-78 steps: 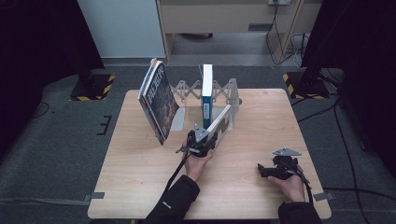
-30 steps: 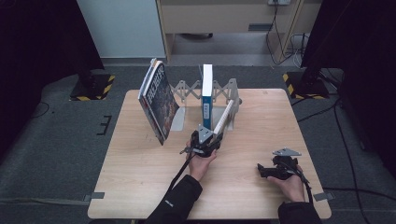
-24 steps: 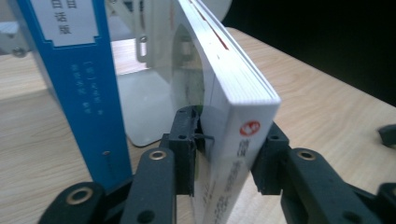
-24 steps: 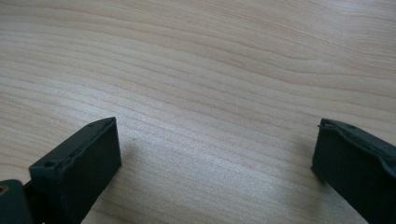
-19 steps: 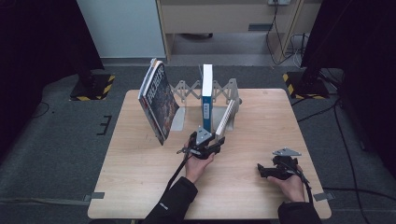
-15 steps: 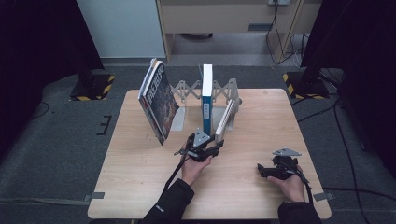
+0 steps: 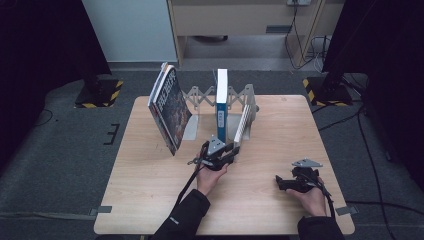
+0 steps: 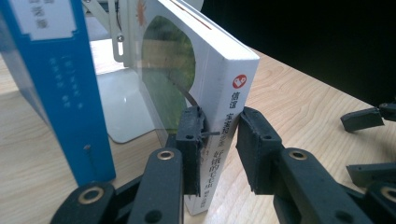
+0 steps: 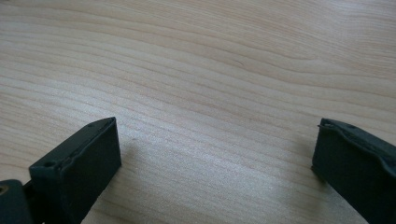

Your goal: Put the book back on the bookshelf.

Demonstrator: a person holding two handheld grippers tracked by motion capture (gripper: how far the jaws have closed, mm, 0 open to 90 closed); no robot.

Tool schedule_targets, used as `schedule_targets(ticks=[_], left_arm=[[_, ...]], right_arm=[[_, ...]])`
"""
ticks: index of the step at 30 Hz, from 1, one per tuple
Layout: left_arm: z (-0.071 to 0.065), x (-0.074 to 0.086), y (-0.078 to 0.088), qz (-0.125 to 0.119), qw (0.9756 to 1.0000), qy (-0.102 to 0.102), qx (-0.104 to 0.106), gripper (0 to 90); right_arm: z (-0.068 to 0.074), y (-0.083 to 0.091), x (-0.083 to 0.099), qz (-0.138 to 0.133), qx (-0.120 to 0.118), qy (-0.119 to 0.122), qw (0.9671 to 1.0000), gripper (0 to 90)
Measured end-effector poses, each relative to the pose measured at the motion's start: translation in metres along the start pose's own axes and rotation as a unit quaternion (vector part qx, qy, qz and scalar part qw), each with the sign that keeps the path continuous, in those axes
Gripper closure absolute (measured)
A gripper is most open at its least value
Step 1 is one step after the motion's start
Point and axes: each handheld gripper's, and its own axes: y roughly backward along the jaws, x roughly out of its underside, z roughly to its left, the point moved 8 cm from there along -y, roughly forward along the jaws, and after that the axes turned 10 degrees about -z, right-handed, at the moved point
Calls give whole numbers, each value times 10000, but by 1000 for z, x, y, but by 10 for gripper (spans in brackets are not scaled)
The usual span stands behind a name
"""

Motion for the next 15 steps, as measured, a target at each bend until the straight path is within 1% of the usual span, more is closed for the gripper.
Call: schedule_targets(ticks=[2,10,15], left_arm=[[0,-1,-4,34,10000,-44,5,695],[4,-6,-20,103,9999,-37,-28,690],[4,-7,-29,48,10000,-40,-15,675]], right_arm=[[0,0,0,7,1,-9,10000,12],[0,0,0,5,-1,0,10000,13],[0,0,0,3,-2,-2,10000,12]])
